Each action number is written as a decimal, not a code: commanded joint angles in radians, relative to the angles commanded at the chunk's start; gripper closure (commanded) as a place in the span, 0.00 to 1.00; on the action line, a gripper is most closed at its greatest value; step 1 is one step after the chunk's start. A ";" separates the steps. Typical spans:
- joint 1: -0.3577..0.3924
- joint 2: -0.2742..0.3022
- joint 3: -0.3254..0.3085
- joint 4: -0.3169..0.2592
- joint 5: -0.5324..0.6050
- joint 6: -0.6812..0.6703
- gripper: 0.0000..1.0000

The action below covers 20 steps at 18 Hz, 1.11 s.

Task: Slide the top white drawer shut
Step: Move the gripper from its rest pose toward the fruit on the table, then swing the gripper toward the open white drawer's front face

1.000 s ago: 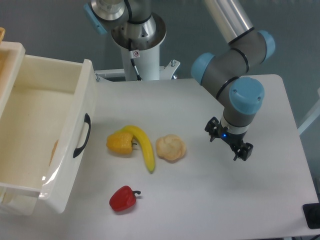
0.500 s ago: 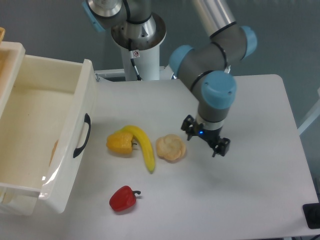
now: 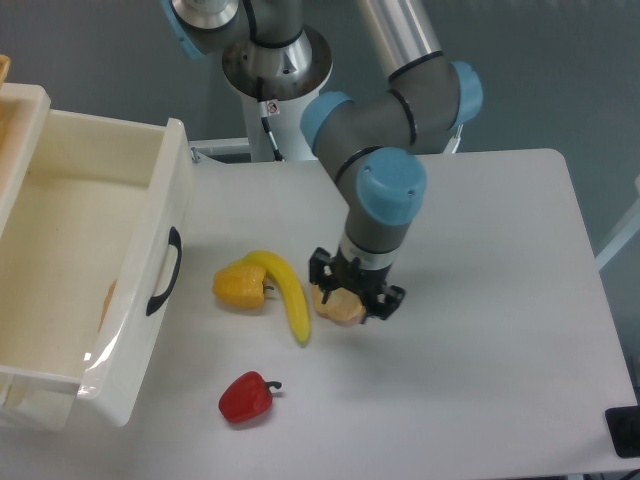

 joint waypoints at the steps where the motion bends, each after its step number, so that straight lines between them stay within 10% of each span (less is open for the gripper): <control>1: -0.008 0.002 0.000 -0.014 -0.005 -0.012 0.77; 6: -0.018 0.017 0.002 -0.052 -0.113 -0.075 0.97; 20: -0.060 0.055 0.014 -0.154 -0.428 -0.218 0.97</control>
